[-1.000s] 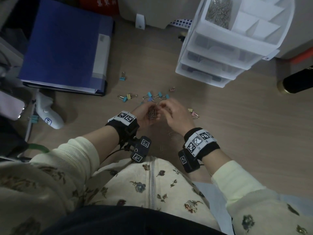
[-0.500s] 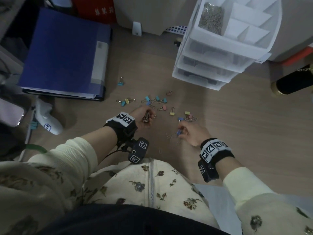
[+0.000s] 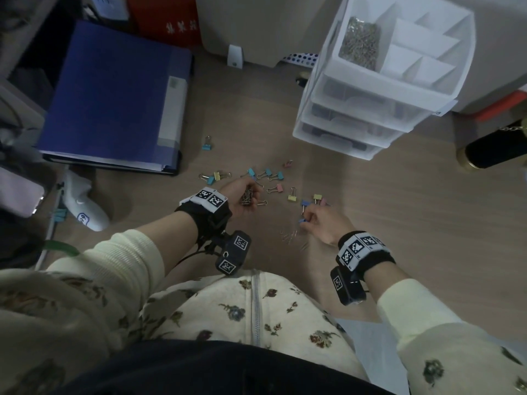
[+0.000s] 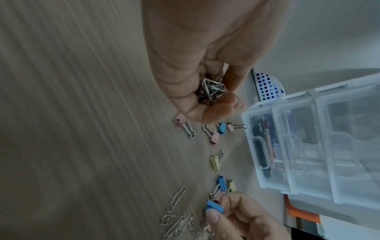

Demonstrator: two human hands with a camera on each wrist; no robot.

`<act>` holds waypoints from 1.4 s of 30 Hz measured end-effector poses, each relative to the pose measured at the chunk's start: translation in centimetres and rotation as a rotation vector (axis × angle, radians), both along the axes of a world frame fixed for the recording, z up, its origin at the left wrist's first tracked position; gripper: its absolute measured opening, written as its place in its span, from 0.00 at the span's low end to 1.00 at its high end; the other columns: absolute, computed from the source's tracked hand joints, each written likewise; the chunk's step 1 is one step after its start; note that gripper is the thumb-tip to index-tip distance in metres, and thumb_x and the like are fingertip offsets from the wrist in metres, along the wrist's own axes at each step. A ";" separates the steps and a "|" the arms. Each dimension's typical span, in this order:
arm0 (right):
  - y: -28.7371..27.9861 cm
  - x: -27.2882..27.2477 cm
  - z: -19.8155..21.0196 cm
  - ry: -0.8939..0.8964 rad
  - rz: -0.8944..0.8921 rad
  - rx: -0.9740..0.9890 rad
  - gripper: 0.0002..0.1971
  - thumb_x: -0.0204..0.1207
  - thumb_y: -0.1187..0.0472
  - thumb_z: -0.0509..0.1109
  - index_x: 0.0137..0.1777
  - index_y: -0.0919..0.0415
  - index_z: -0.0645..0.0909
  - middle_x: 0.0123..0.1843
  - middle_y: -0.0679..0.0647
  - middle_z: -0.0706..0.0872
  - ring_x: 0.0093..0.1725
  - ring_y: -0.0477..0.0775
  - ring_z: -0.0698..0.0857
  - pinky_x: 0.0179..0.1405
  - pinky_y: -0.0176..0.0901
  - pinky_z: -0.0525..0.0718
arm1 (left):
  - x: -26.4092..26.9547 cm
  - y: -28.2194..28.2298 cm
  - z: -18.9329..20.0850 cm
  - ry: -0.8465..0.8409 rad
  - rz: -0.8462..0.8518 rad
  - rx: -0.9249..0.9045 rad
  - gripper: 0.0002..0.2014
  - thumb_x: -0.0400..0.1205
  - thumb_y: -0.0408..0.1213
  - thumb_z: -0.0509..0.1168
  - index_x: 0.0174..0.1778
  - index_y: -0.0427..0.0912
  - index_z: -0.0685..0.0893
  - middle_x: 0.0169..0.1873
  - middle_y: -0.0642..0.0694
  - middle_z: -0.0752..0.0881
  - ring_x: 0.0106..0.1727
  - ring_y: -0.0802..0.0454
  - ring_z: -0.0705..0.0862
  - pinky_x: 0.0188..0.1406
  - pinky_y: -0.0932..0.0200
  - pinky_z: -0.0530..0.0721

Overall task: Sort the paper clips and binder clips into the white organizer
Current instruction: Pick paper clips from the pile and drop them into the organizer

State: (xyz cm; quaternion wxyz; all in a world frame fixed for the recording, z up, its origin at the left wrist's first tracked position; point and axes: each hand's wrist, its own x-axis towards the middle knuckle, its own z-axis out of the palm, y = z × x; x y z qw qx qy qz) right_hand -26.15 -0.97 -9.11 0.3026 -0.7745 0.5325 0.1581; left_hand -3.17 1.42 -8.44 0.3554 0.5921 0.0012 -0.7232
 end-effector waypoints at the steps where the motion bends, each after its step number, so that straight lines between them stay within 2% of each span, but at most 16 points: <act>1: -0.2 0.2 0.0 -0.035 -0.023 0.021 0.08 0.78 0.49 0.67 0.46 0.53 0.77 0.46 0.51 0.82 0.50 0.57 0.81 0.46 0.47 0.77 | 0.1 0.0 0.0 0.007 0.004 0.000 0.15 0.85 0.40 0.59 0.33 0.39 0.78 0.21 0.50 0.76 0.24 0.58 0.72 0.16 0.69 0.74; 4: -0.9 1.0 -0.1 -0.158 -0.100 0.019 0.08 0.77 0.49 0.68 0.44 0.52 0.79 0.45 0.53 0.85 0.48 0.58 0.83 0.47 0.49 0.79 | 0.2 0.0 0.0 0.019 0.013 -0.005 0.16 0.85 0.40 0.59 0.33 0.39 0.77 0.22 0.48 0.75 0.26 0.57 0.72 0.15 0.69 0.74; 6: -1.1 1.7 0.1 -0.205 -0.114 -0.007 0.08 0.78 0.49 0.67 0.50 0.52 0.82 0.46 0.51 0.85 0.49 0.56 0.83 0.48 0.50 0.79 | 0.2 0.1 -0.1 0.024 0.026 -0.006 0.15 0.85 0.40 0.60 0.34 0.38 0.77 0.25 0.48 0.75 0.27 0.57 0.72 0.15 0.70 0.74; 8: -1.2 1.9 0.2 -0.216 -0.125 -0.050 0.11 0.80 0.50 0.64 0.58 0.50 0.81 0.53 0.49 0.86 0.53 0.54 0.83 0.54 0.51 0.81 | 0.3 0.2 -0.1 0.035 0.023 -0.009 0.13 0.84 0.41 0.61 0.35 0.39 0.77 0.27 0.48 0.76 0.28 0.57 0.72 0.17 0.69 0.75; 10: -1.2 1.6 0.2 -0.203 -0.132 -0.102 0.12 0.81 0.50 0.62 0.62 0.48 0.79 0.58 0.49 0.85 0.56 0.54 0.82 0.56 0.53 0.82 | 0.2 0.3 0.0 0.031 0.002 -0.017 0.14 0.85 0.42 0.60 0.36 0.39 0.78 0.28 0.48 0.77 0.28 0.56 0.73 0.18 0.68 0.76; 15: -0.4 -0.4 -0.1 -0.149 -0.144 -0.143 0.10 0.82 0.53 0.61 0.57 0.50 0.82 0.56 0.49 0.83 0.55 0.53 0.81 0.48 0.44 0.77 | -0.1 0.4 -0.2 0.017 -0.032 -0.048 0.13 0.86 0.39 0.58 0.38 0.37 0.80 0.31 0.46 0.78 0.29 0.55 0.75 0.20 0.66 0.81; 18: 0.7 -1.4 -0.3 -0.140 -0.075 -0.077 0.10 0.80 0.51 0.63 0.58 0.50 0.81 0.58 0.48 0.82 0.57 0.52 0.81 0.53 0.47 0.79 | -0.6 0.5 -0.5 -0.001 -0.052 -0.045 0.12 0.85 0.36 0.57 0.38 0.38 0.80 0.31 0.47 0.79 0.28 0.56 0.77 0.21 0.66 0.82; 21: 2.2 -1.4 -0.5 -0.079 0.084 -0.028 0.23 0.76 0.42 0.67 0.68 0.50 0.74 0.67 0.47 0.76 0.62 0.49 0.78 0.57 0.47 0.78 | -1.0 0.8 -0.6 -0.012 -0.081 -0.050 0.12 0.84 0.34 0.58 0.36 0.38 0.80 0.26 0.48 0.80 0.24 0.58 0.78 0.21 0.66 0.82; 23: 3.3 -1.1 -0.8 -0.017 0.154 -0.037 0.33 0.71 0.37 0.69 0.73 0.47 0.67 0.76 0.50 0.69 0.69 0.53 0.76 0.62 0.52 0.79 | -1.1 1.2 -0.7 -0.006 -0.086 -0.045 0.13 0.84 0.34 0.58 0.35 0.38 0.81 0.25 0.48 0.80 0.25 0.57 0.78 0.21 0.66 0.82; 25: 4.1 -0.8 -1.4 0.014 0.190 -0.069 0.37 0.70 0.36 0.70 0.76 0.49 0.64 0.79 0.54 0.64 0.71 0.57 0.75 0.64 0.53 0.78 | -1.0 1.6 -0.9 0.007 -0.077 -0.037 0.13 0.85 0.35 0.57 0.36 0.37 0.80 0.27 0.47 0.79 0.28 0.56 0.77 0.21 0.67 0.82; 28: 4.9 -0.1 -2.1 -0.047 0.206 -0.169 0.33 0.72 0.40 0.69 0.73 0.53 0.67 0.69 0.53 0.73 0.64 0.58 0.79 0.58 0.52 0.80 | -1.0 2.2 -1.1 0.022 -0.072 -0.029 0.14 0.85 0.34 0.55 0.36 0.37 0.80 0.30 0.47 0.78 0.29 0.56 0.76 0.21 0.67 0.82; 32: 5.3 1.0 -2.9 -0.030 0.231 -0.261 0.22 0.79 0.47 0.65 0.68 0.59 0.73 0.61 0.56 0.77 0.54 0.60 0.81 0.48 0.49 0.77 | -0.9 2.7 -1.4 0.009 -0.071 -0.010 0.13 0.85 0.35 0.55 0.38 0.37 0.81 0.31 0.46 0.78 0.30 0.55 0.76 0.22 0.66 0.83; 34: 5.5 1.3 -3.1 -0.067 0.213 -0.317 0.16 0.79 0.52 0.67 0.60 0.63 0.78 0.55 0.59 0.80 0.47 0.64 0.83 0.40 0.51 0.77 | -0.7 3.0 -1.4 0.009 -0.071 -0.006 0.13 0.85 0.36 0.55 0.38 0.37 0.81 0.31 0.46 0.78 0.31 0.55 0.76 0.22 0.65 0.83; 37: 5.8 1.3 -3.5 -0.115 0.227 -0.385 0.10 0.74 0.59 0.74 0.45 0.66 0.80 0.43 0.63 0.81 0.33 0.66 0.83 0.27 0.50 0.79 | -0.6 3.1 -1.3 0.009 -0.070 -0.010 0.14 0.85 0.36 0.55 0.38 0.37 0.81 0.31 0.46 0.78 0.30 0.56 0.76 0.26 0.64 0.82; 39: 5.8 1.4 -3.6 -0.105 0.214 -0.384 0.10 0.72 0.60 0.75 0.42 0.67 0.80 0.41 0.63 0.81 0.33 0.67 0.82 0.27 0.52 0.80 | -0.5 3.1 -1.2 0.008 -0.065 -0.015 0.14 0.85 0.36 0.55 0.37 0.37 0.80 0.31 0.46 0.78 0.31 0.56 0.76 0.27 0.64 0.81; 42: 5.5 1.7 -3.6 -0.063 0.205 -0.356 0.10 0.77 0.58 0.70 0.46 0.67 0.80 0.46 0.63 0.81 0.42 0.66 0.82 0.36 0.54 0.79 | -0.4 3.2 -1.2 0.009 -0.058 -0.012 0.13 0.85 0.36 0.55 0.38 0.38 0.81 0.31 0.46 0.78 0.30 0.56 0.77 0.27 0.64 0.82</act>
